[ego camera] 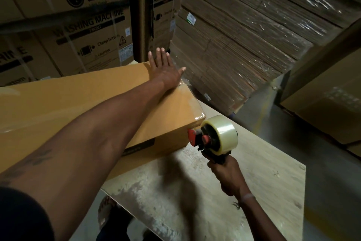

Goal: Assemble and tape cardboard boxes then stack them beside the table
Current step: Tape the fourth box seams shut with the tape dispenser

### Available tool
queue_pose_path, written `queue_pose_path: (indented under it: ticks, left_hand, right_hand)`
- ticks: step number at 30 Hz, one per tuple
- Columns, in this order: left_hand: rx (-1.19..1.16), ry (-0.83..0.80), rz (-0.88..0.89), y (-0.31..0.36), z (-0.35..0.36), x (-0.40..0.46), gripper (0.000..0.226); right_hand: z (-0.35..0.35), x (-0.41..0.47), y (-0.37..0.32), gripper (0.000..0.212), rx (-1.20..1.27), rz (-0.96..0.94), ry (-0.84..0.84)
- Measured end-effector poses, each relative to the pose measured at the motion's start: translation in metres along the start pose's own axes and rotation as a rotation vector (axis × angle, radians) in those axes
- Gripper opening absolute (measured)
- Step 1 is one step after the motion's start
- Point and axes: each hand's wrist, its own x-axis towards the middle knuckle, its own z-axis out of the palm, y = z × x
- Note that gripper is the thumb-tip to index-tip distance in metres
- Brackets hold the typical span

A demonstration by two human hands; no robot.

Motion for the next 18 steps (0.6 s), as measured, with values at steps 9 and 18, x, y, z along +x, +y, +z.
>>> queue_pose_path:
  ticks: [9, 18]
  left_hand:
    - [0.102, 0.081, 0.841, 0.062, 0.027, -0.056, 0.067]
    - [0.344, 0.145, 0.948, 0.067, 0.035, -0.049, 0.069]
  right_hand:
    - [-0.008, 0.008, -0.018, 0.009, -0.040, -0.037, -0.047]
    - [-0.002, 0.024, -0.004, 0.014, -0.149, -0.052, 0.023]
